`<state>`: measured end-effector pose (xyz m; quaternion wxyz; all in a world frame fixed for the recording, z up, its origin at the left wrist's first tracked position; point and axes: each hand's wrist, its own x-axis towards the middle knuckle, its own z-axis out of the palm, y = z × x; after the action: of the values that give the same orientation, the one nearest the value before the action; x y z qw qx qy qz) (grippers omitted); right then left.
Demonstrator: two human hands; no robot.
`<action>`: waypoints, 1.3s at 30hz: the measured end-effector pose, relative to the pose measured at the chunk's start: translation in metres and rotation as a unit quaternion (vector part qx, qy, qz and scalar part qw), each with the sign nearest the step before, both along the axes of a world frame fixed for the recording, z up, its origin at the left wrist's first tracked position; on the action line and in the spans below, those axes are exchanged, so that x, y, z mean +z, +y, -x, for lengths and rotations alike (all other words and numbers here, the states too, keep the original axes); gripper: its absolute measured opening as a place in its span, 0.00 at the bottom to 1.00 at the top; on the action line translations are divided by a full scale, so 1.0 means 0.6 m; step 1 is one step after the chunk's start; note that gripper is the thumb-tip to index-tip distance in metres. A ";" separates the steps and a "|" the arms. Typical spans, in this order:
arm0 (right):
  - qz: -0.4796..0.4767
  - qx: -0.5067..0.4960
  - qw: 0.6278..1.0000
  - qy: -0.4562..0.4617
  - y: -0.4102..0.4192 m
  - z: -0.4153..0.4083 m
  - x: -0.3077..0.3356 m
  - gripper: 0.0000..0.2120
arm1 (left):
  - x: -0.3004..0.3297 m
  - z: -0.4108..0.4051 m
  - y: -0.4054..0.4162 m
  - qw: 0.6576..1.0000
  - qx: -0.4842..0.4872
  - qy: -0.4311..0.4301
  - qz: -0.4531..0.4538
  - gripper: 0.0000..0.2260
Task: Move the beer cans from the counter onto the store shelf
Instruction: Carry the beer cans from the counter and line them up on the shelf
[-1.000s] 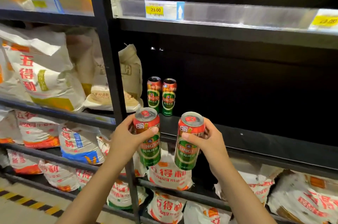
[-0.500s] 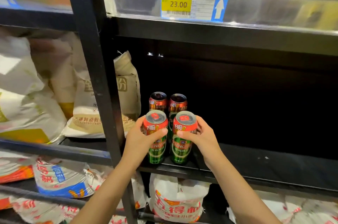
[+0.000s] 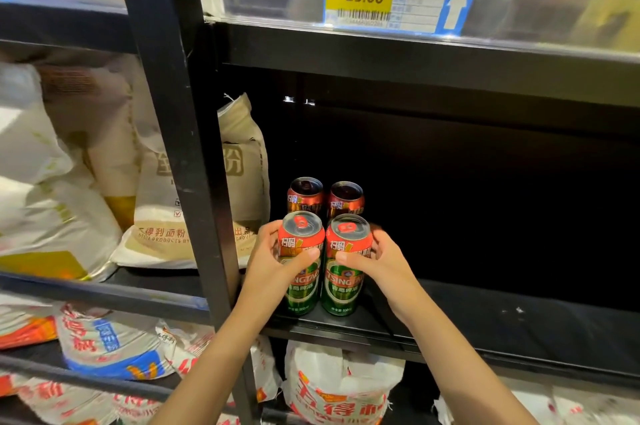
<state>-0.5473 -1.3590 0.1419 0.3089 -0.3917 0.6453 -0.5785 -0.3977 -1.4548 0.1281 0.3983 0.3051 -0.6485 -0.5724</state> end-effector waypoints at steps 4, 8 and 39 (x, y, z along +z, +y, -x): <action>0.005 0.001 1.000 0.016 0.005 -0.005 -0.014 0.21 | -0.008 -0.005 0.002 1.000 -0.016 0.005 -0.002 0.28; 0.016 0.004 0.999 0.036 0.015 -0.013 -0.047 0.31 | -0.022 -0.011 0.011 1.000 -0.011 0.012 0.000 0.28; -0.091 -0.100 0.985 0.106 0.014 -0.049 -0.139 0.33 | -0.130 -0.011 0.035 0.980 0.088 -0.179 0.011 0.35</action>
<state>-0.5182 -1.3503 0.0583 0.2138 -0.3540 0.7606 -0.5005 -0.3909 -1.4336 0.0503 0.3282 0.4539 -0.6863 -0.4639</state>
